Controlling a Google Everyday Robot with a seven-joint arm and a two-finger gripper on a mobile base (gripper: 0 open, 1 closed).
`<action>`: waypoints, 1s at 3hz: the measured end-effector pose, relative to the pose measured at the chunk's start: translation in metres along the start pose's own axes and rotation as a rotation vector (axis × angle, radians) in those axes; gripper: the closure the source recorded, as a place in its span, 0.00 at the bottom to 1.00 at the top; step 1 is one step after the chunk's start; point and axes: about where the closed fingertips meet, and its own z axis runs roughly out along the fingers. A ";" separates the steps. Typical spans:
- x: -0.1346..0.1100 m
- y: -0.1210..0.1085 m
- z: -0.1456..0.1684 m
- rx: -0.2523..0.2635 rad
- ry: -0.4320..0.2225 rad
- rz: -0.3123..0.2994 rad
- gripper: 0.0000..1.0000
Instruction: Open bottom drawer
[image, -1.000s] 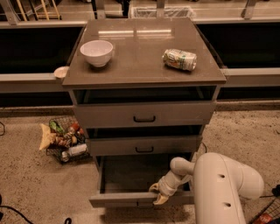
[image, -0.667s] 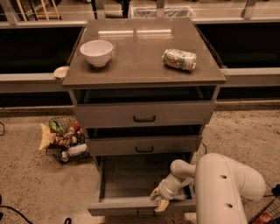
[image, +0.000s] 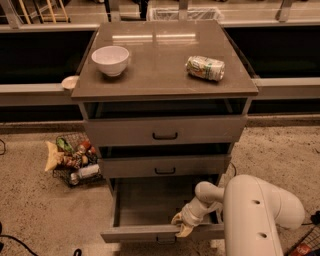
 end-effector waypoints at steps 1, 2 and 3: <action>0.000 0.003 0.001 -0.004 -0.002 -0.001 0.36; 0.001 0.014 0.006 -0.017 -0.010 -0.006 0.13; 0.003 0.038 0.015 -0.031 -0.016 0.016 0.00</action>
Offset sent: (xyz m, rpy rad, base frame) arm -0.0233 -0.0074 -0.0032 0.0133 0.0168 0.0239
